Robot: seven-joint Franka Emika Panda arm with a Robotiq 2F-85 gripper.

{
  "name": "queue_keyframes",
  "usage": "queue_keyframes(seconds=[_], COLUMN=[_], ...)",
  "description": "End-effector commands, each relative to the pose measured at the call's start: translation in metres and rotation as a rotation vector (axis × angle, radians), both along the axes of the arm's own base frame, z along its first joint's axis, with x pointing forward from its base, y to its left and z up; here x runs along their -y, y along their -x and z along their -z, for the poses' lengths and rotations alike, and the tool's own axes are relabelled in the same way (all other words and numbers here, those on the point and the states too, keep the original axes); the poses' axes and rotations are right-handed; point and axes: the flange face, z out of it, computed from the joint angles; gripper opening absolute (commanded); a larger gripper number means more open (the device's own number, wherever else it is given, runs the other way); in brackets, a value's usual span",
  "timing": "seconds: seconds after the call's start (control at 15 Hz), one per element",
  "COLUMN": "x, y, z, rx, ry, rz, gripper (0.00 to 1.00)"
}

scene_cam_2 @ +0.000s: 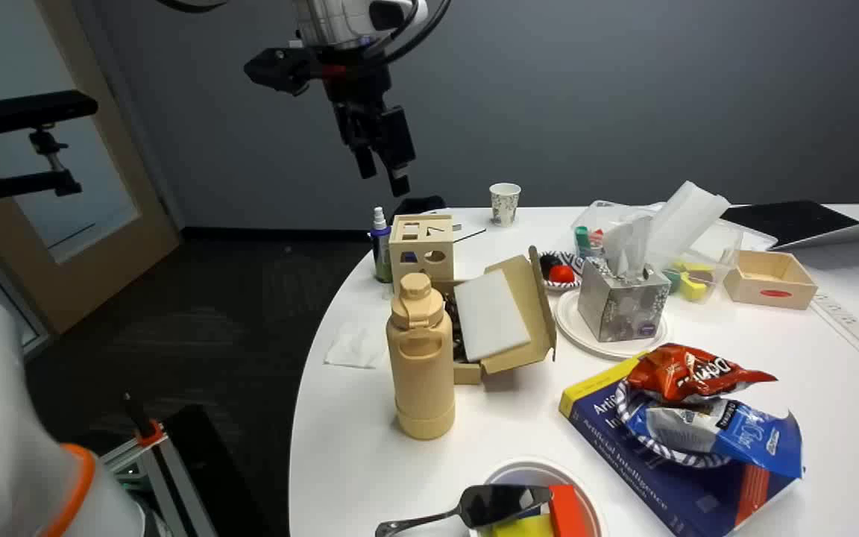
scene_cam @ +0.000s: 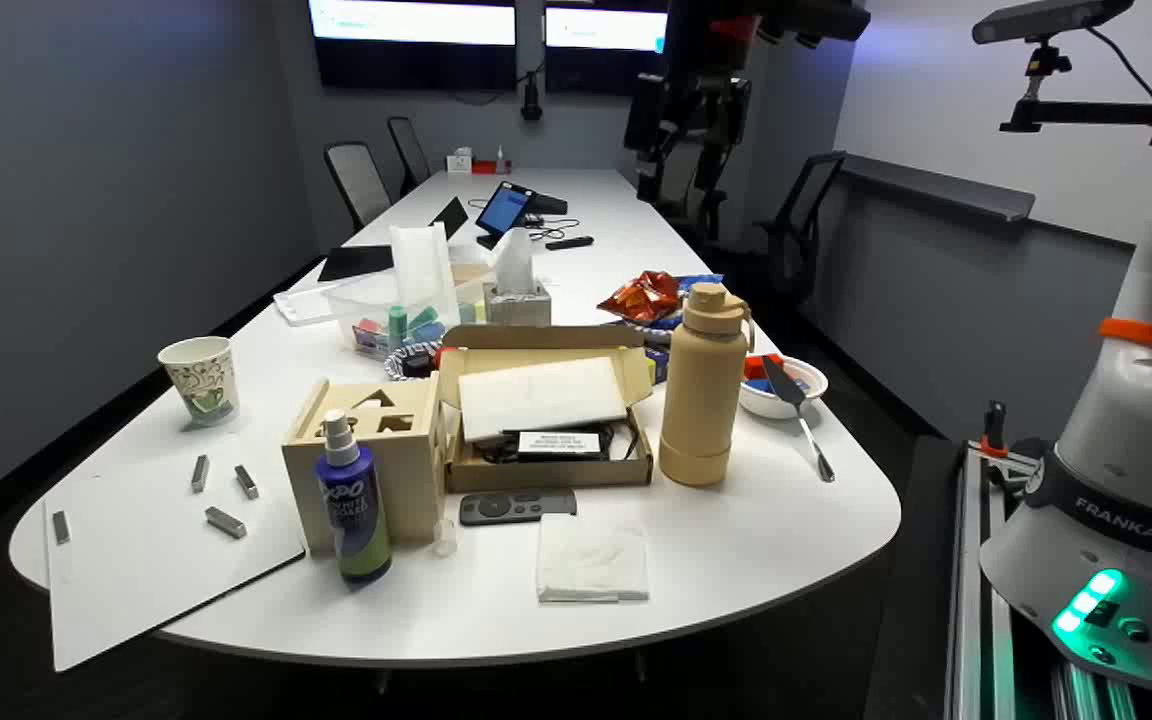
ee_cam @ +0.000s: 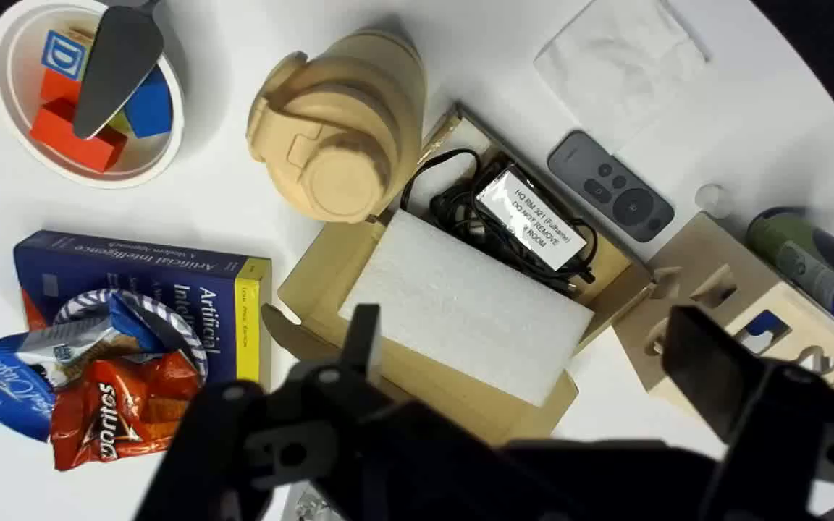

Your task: Wipe the table with the napkin

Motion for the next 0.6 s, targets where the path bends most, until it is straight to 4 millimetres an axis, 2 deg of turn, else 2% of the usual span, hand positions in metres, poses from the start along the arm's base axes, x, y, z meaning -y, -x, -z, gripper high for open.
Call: queue_keyframes(seconds=[0.0,0.27,0.47,0.53], x=[0.000,0.000,-0.024,-0.037], y=[0.000,0.000,-0.004,-0.007], z=[-0.001,-0.001,0.024,0.039], rx=[-0.001,-0.001,-0.026,-0.043], ry=[0.000,0.000,-0.017,-0.001], rz=[0.000,0.000,0.008,0.027], gripper=[1.00,1.00,1.00,1.00])
